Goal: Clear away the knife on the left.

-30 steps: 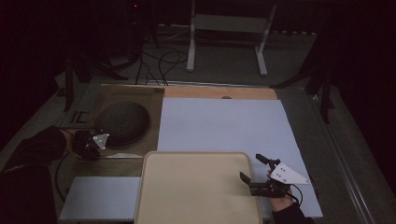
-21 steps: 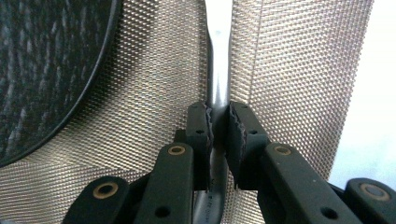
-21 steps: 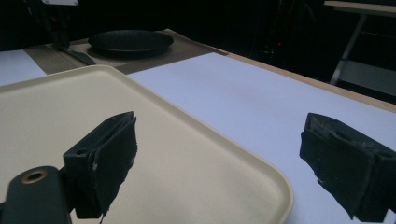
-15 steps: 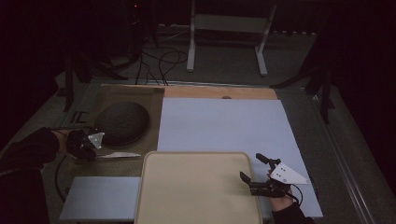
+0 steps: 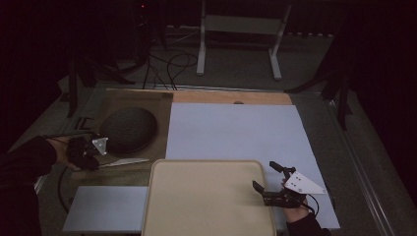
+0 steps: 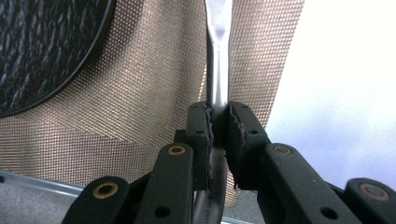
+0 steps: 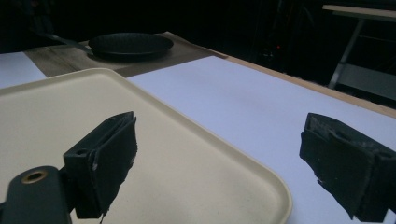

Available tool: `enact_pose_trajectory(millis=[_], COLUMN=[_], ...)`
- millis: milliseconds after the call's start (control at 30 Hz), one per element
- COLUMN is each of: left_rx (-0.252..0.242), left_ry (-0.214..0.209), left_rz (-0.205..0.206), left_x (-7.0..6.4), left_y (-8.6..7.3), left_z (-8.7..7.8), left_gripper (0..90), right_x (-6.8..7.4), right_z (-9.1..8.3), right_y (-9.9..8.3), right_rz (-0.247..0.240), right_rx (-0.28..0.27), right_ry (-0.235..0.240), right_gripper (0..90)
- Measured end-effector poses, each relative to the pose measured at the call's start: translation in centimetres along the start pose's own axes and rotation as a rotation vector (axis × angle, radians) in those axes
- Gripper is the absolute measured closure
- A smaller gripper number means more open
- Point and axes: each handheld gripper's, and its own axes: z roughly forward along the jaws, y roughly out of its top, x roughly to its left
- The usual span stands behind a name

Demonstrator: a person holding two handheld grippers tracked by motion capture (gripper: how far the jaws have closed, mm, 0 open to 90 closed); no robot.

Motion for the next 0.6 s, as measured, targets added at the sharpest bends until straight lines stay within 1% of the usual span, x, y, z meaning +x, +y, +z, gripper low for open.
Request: enact_pose_trajectory(millis=[33,67,100,133,200,233,267,300,367,400,433,467,533,567,600], left_rx=[0.004,-0.002,-0.002,-0.008,0.004,0.005,0.007,0.002,-0.015,-0.022,-0.022,-0.02,-0.036,-0.041,-0.055], left_ry=[-0.005,0.002,-0.009,-0.012,-0.013,-0.008,-0.017,-0.021,-0.033,-0.027,-0.032,-0.032,-0.039,-0.035,-0.046], left_rz=[-0.006,-0.013,-0.031,-0.04,-0.075,-0.075,-0.08,-0.077,-0.102,-0.114,-0.127,-0.129,-0.148,-0.146,-0.156], left_x=[-0.1,-0.3,-0.4,-0.5,-0.7,-0.8,-1.0,-1.2,-1.3,-1.5,-1.6,-1.7,-2.0,-2.1,-2.3], left_y=[0.2,0.3,0.5,0.6,1.0,1.2,1.3,1.4,1.7,1.9,2.0,2.2,2.5,2.7,3.0], left_z=[-0.1,-0.2,-0.3,-0.4,-0.6,-0.7,-0.8,-0.8,-1.0,-1.1,-1.1,-1.2,-1.5,-1.6,-1.7], left_gripper=[79.9,79.9,79.9,79.9,79.9,79.9,79.9,79.9,79.9,79.9,79.9,79.8,79.9,79.8,79.8], right_x=[0.0,0.0,0.0,0.0,0.0,0.0,0.0,0.0,0.1,0.1,0.1,0.1,0.0,0.0,0.0], right_z=[0.0,0.0,0.0,0.0,0.0,0.1,0.1,0.1,0.1,0.1,0.0,0.0,0.0,0.0,0.0], right_y=[0.0,0.0,0.0,0.0,0.0,0.0,0.0,0.1,0.1,0.1,0.1,0.1,0.1,0.1,0.1], right_rz=[0.0,-0.002,-0.002,-0.003,-0.002,-0.002,-0.002,-0.002,-0.002,-0.002,0.0,-0.001,-0.001,0.001,0.003], right_rx=[-0.001,-0.003,-0.002,-0.003,-0.002,-0.002,-0.002,-0.004,-0.005,-0.007,-0.009,-0.01,-0.011,-0.011,-0.012], right_ry=[0.001,0.002,0.002,0.003,0.004,0.004,0.005,0.006,0.006,0.007,0.009,0.009,0.008,0.008,0.007], right_gripper=[10.8,10.9,10.9,10.8,10.9,10.9,10.9,10.8,10.9,10.9,10.8,10.9,10.9,10.9,10.9])
